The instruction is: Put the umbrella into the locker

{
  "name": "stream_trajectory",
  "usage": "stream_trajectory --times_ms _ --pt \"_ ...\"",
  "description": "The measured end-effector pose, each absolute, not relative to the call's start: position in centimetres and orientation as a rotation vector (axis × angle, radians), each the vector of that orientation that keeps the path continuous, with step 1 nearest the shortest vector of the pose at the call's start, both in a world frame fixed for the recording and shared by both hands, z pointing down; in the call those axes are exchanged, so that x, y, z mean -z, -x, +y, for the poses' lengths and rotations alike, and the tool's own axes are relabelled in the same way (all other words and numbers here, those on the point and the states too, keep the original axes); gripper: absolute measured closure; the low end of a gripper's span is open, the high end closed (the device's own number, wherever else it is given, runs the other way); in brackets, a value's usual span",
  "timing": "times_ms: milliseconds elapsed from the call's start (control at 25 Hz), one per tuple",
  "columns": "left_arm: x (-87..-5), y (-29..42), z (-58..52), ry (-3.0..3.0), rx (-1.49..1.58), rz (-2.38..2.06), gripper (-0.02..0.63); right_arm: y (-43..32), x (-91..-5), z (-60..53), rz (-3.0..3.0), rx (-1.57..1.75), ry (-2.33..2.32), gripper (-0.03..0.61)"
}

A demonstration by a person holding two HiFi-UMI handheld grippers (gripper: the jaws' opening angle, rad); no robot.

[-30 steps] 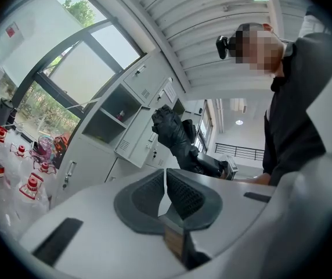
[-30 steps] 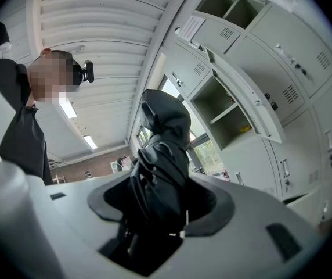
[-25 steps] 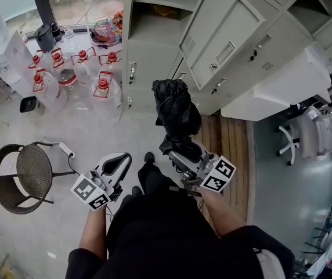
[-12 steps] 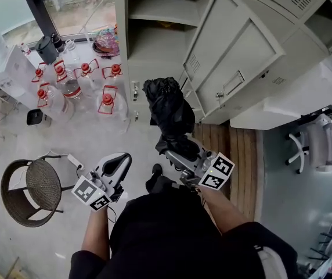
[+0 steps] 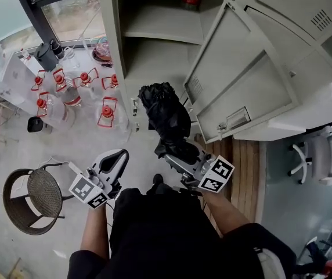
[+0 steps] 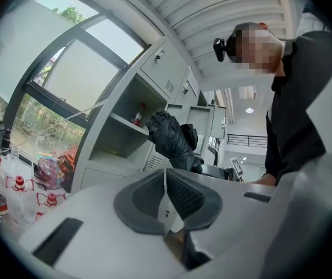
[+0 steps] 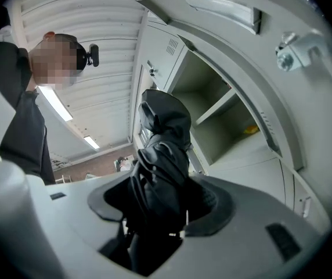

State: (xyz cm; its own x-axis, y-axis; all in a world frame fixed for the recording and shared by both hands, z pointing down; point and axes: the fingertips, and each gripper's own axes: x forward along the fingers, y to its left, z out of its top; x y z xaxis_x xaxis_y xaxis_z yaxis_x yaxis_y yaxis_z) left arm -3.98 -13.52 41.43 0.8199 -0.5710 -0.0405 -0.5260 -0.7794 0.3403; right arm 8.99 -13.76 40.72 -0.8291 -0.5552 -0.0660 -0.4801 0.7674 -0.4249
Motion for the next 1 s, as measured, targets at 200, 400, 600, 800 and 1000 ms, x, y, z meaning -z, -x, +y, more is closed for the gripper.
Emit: stream_trajectory --times_ms 200,400,600,800,1000 --pt "-42.4 4.6 -16.7 -2.692 0.164 -0.785 0.589 -8.9 -42.2 -17.2 2.764 0.627 0.915 0.333" --pt "-43.6 5.8 -22.3 -2.671 0.209 -0.675 0.589 -8.1 -43.0 -20.9 2.763 0.62 1.077 0.333" --pt "-42.2 7.1 -27.2 -2.737 0.189 -0.513 0.589 -7.1 -42.5 -24.5 2.688 0.619 1.296 0.333" --pt "-41.2 8.2 -30.9 -2.775 0.21 -0.401 0.589 -6.7 -42.8 -27.6 2.664 0.62 1.511 0.334" --pt "-41.0 9.6 -32.7 -2.782 0.225 -0.327 0.589 -6.9 -43.6 -29.0 2.646 0.655 1.7 0.334"
